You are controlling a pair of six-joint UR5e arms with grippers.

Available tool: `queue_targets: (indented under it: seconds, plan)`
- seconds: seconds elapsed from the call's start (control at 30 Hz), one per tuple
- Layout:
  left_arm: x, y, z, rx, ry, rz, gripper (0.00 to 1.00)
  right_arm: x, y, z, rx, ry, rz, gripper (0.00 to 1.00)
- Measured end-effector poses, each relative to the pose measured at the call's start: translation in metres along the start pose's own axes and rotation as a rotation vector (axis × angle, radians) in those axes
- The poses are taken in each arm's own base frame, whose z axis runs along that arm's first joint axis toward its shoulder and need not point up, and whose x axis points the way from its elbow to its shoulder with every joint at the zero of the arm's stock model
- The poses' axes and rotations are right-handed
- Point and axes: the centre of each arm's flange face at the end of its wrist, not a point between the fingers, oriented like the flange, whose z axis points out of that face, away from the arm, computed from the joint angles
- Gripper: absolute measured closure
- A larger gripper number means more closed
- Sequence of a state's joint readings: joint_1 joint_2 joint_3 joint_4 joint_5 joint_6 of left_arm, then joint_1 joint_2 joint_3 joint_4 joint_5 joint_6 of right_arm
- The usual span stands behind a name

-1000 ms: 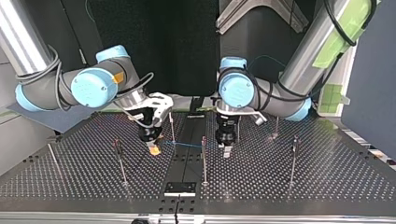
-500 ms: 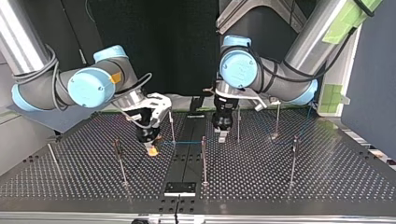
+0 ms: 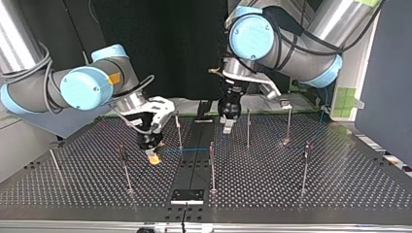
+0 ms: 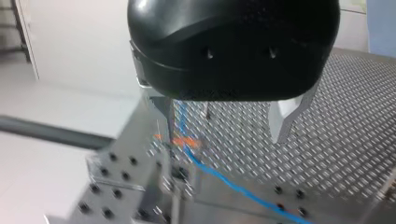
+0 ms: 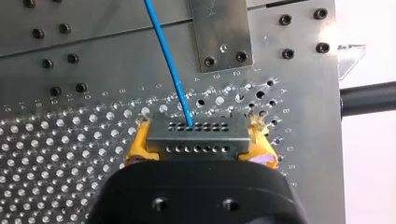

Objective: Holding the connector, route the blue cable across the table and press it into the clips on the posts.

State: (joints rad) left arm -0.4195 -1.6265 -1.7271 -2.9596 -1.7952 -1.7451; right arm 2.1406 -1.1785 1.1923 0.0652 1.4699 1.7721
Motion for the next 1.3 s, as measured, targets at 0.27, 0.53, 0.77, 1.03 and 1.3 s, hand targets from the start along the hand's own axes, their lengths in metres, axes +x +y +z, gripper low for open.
queue_targets:
  seconds: [0.27,0.53,0.77,1.03,1.3]
  plan:
    - [-0.020,-0.025,-0.012,0.015,-0.044,0.018,0.00,-0.003,0.007,-0.002,-0.014,-0.013,0.004,1.00]
    - [-0.013,-0.060,-0.003,0.050,-0.028,0.044,0.00,-0.001,0.014,-0.005,-0.027,-0.013,0.005,1.00]
    - [-0.013,-0.074,0.008,0.056,-0.022,0.051,0.00,0.002,0.023,-0.005,-0.041,-0.009,0.010,1.00]
    - [-0.006,-0.082,0.032,0.023,-0.009,0.074,0.00,0.003,0.028,-0.004,-0.049,-0.007,0.011,1.00]
    - [0.004,-0.087,0.056,-0.012,0.016,0.104,0.00,0.003,0.029,-0.004,-0.050,-0.007,0.010,1.00]
